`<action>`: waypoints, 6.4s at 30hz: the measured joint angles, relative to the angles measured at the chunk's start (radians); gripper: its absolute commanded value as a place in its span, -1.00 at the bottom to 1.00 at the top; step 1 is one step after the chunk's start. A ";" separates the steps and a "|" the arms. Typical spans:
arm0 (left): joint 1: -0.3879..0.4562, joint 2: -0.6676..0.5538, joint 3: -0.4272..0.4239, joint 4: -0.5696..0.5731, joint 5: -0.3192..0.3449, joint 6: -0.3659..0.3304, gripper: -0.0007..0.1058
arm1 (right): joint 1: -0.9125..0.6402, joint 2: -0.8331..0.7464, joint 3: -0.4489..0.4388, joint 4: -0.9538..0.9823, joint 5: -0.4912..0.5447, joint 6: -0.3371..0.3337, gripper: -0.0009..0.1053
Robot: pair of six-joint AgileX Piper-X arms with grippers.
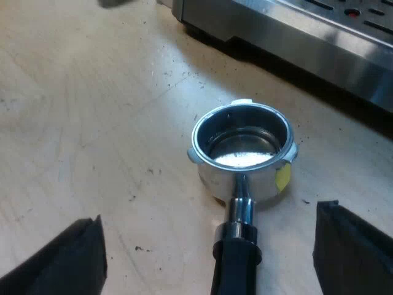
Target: Grind coffee beans and then tamp
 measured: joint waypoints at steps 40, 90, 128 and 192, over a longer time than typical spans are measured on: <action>0.000 0.355 -0.002 -0.169 -0.007 0.021 -0.97 | 0.000 0.000 0.004 0.000 0.000 0.000 0.33; 0.002 0.171 0.041 -0.219 -0.003 0.001 -0.97 | 0.000 0.000 0.004 -0.095 0.056 -0.002 0.33; 0.552 -0.135 0.252 0.014 -0.074 0.000 -0.97 | 0.000 0.000 0.004 -0.168 0.056 -0.002 0.33; 0.573 -0.755 0.319 -0.148 -0.055 -0.081 0.31 | 0.000 0.000 -0.301 0.212 -0.049 0.044 0.33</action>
